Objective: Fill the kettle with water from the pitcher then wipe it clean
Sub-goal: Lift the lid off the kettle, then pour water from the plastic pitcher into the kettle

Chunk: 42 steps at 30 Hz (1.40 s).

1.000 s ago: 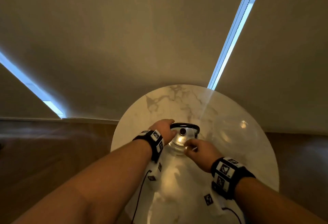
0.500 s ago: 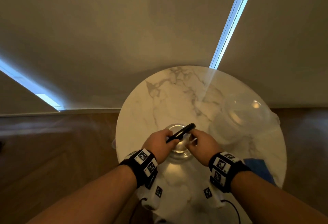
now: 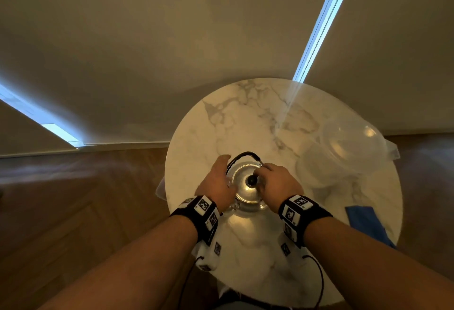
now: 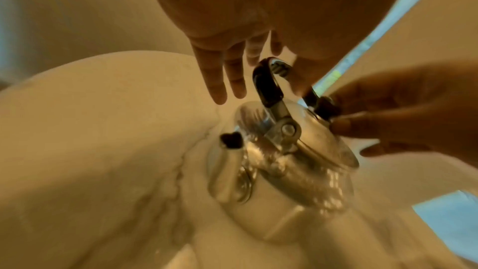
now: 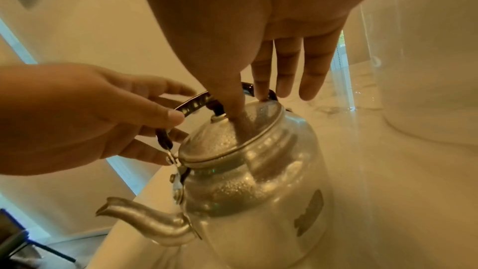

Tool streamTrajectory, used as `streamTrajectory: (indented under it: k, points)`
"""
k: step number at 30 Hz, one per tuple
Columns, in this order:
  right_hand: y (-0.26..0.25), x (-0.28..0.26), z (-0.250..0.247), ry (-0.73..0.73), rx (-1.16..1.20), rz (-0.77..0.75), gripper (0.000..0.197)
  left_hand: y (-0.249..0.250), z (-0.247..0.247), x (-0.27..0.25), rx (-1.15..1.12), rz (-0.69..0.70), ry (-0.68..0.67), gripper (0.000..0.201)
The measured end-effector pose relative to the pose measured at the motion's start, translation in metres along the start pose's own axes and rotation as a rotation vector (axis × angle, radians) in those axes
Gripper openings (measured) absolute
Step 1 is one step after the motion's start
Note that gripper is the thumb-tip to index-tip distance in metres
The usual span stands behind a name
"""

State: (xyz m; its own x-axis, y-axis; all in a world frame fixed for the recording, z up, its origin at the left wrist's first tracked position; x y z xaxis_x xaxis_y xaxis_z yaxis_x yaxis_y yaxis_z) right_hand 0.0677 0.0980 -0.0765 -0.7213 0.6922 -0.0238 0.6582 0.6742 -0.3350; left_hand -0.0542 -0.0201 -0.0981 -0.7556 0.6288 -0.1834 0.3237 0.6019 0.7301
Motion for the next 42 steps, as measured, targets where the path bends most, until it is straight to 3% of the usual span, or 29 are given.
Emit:
streamTrajectory:
  k: [3, 6, 16, 20, 23, 27, 31, 37, 42]
  points:
    - [-0.007, 0.001, -0.001, 0.012, 0.03, -0.014, 0.032, 0.004, 0.017, -0.008, 0.078, 0.186, -0.12, 0.099]
    - [-0.014, 0.005, 0.001, 0.024, -0.004, -0.014, 0.018, 0.0, 0.02, -0.006, 0.201, 0.229, -0.085, 0.109]
    - [0.001, -0.014, -0.004, 0.042, -0.04, 0.067, 0.019, 0.008, 0.034, -0.007, 0.269, 0.288, -0.061, 0.1]
    - [0.014, -0.02, -0.024, 0.121, 0.037, 0.125, 0.027, 0.011, 0.037, -0.003, 0.26, 0.271, -0.053, 0.1]
    - [0.021, -0.031, -0.042, 0.142, 0.041, 0.088, 0.025, 0.012, 0.038, 0.002, 0.294, 0.247, -0.071, 0.107]
    - [0.017, -0.079, -0.035, 0.045, 0.075, 0.023, 0.034, 0.019, 0.033, 0.011, 0.313, 0.222, -0.058, 0.097]
    - [0.021, -0.129, 0.013, -0.136, 0.009, -0.041, 0.039, 0.021, 0.03, 0.015, 0.274, 0.218, -0.057, 0.091]
    - [0.058, -0.129, 0.06, -0.266, -0.098, -0.031, 0.028, 0.014, 0.033, 0.012, 0.235, 0.234, -0.019, 0.087]
    - [0.069, -0.123, 0.06, -0.274, -0.045, -0.046, 0.031, 0.014, 0.035, 0.007, 0.264, 0.192, -0.029, 0.094]
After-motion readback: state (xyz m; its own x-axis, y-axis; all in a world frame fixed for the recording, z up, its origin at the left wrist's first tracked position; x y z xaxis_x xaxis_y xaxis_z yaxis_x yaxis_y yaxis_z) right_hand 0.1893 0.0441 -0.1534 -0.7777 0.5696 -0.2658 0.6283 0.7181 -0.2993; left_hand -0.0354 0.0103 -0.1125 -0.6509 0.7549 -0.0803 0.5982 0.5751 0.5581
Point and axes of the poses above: each hand's wrist, its own x-axis towards the middle knuckle, its own z-axis out of the palm, y = z × x, the point moved 8 cm from there along x, towards the middle knuckle, and after that the axes turned 15 degrees about y, right-handed, at the moved point
